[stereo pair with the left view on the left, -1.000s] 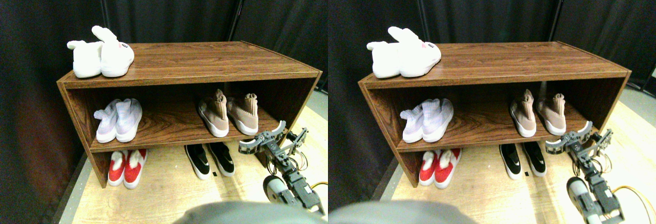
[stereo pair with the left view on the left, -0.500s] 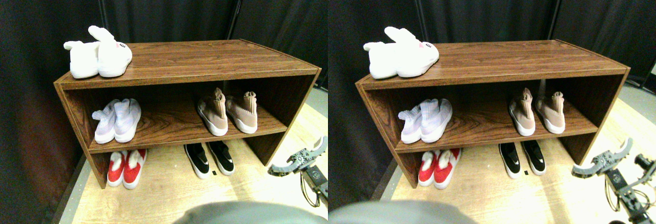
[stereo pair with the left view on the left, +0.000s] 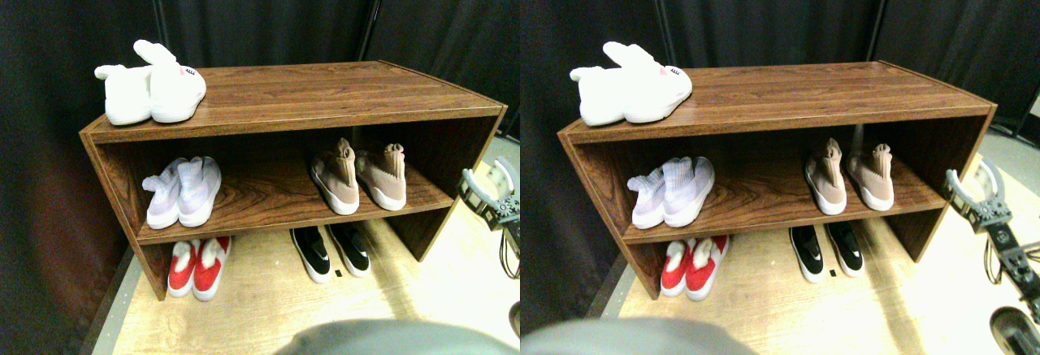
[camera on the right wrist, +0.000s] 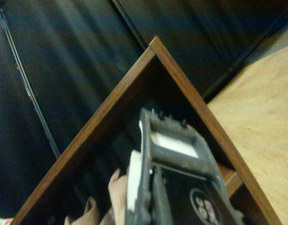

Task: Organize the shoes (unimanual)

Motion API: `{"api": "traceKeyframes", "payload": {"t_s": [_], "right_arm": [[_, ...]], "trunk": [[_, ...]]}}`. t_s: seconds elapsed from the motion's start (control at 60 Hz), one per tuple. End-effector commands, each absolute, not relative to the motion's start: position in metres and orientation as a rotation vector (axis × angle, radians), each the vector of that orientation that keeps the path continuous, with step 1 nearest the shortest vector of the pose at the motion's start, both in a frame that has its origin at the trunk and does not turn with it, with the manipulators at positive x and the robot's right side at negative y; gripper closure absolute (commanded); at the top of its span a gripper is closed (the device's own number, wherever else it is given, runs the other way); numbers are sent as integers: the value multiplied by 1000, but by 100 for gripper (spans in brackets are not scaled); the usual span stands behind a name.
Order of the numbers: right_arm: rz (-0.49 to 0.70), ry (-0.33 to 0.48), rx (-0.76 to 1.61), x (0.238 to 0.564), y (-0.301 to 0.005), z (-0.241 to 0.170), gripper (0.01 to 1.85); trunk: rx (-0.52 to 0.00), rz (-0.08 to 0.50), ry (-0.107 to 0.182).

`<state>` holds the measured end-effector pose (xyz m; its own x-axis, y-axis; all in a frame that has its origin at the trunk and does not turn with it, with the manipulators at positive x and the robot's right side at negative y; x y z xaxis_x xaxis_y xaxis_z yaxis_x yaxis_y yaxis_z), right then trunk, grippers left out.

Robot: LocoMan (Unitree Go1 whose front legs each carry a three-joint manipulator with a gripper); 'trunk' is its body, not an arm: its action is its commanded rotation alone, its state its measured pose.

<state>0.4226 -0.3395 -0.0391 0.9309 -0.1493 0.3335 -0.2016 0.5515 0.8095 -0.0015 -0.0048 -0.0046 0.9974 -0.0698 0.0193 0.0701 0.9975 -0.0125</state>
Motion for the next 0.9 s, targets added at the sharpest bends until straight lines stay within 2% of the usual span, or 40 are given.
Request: {"api": "traceKeyframes", "payload": {"t_s": [0.017, 0.1, 0.15, 0.383, 0.617, 0.767, 0.9], "right_arm": [[45, -403, 975, 433, -344, -38, 180], [28, -398, 995, 444, -342, -40, 180], [24, -375, 1063, 454, -341, -43, 180], [-4, -292, 1100, 482, -336, -48, 180], [-23, -267, 1107, 502, -332, -56, 180], [-98, -248, 1117, 514, -331, -62, 180], [-60, -195, 1104, 519, -324, -67, 180]], "trunk": [[-41, -64, -15], [-42, -62, -16], [-43, -60, -15], [-48, -56, -12], [-61, -41, -9], [-72, -21, -3], [-77, -15, -1]]}}
